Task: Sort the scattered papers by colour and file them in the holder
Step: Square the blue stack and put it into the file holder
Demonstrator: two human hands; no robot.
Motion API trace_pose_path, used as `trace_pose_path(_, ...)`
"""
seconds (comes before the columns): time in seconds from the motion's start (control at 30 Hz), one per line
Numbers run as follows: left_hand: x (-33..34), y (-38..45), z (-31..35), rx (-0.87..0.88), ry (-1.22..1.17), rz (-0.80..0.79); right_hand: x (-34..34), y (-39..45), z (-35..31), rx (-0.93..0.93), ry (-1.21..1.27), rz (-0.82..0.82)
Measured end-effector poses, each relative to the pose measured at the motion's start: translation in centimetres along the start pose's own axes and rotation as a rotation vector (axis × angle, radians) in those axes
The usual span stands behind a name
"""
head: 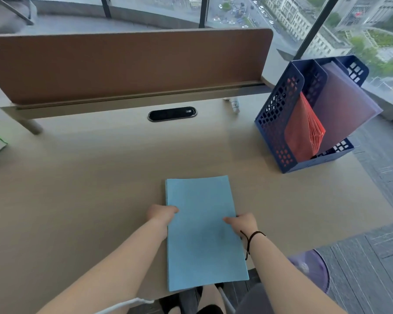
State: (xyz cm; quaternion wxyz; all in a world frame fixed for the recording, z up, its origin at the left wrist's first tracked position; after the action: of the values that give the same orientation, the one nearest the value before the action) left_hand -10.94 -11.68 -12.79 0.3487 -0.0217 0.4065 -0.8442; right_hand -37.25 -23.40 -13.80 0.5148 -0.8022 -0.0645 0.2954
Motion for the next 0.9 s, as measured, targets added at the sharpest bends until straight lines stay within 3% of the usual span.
trace_pose_path(0.13,0.3,0.4,-0.7,-0.036,0.023,-0.059,0.8,0.7,0.6,-0.003,-0.066,0.023)
trace_pose_path(0.27,0.2,-0.1,-0.5,0.012,0.091,-0.011,0.5,-0.3,-0.3,-0.095,-0.156,0.137)
trace_pose_path(0.6,0.5,-0.4,-0.1,0.063,-0.032,-0.023,-0.2,-1.3,-0.7,-0.119,0.158,-0.029)
trace_pose_path(0.73,0.8,-0.5,2.9,0.187,-0.058,-0.078,-2.0,-2.9,-2.3,-0.171,0.309,-0.105)
trace_pose_path(0.9,1.1,-2.4,11.2,0.495,-0.177,-0.150,-5.2,-7.1,-7.2,-0.402,0.402,-0.173)
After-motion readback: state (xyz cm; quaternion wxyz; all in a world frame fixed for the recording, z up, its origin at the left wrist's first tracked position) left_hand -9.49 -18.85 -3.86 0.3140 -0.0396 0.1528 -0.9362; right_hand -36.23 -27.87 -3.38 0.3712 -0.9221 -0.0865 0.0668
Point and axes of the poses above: each hand's wrist, its own y-axis towards the middle knuckle, its own x-axis out of the palm, z = x × y, the point moved 9 cm from there along y, towards the middle knuckle, and after that the axes turned 13 degrees about x, right-handed, at the moved point
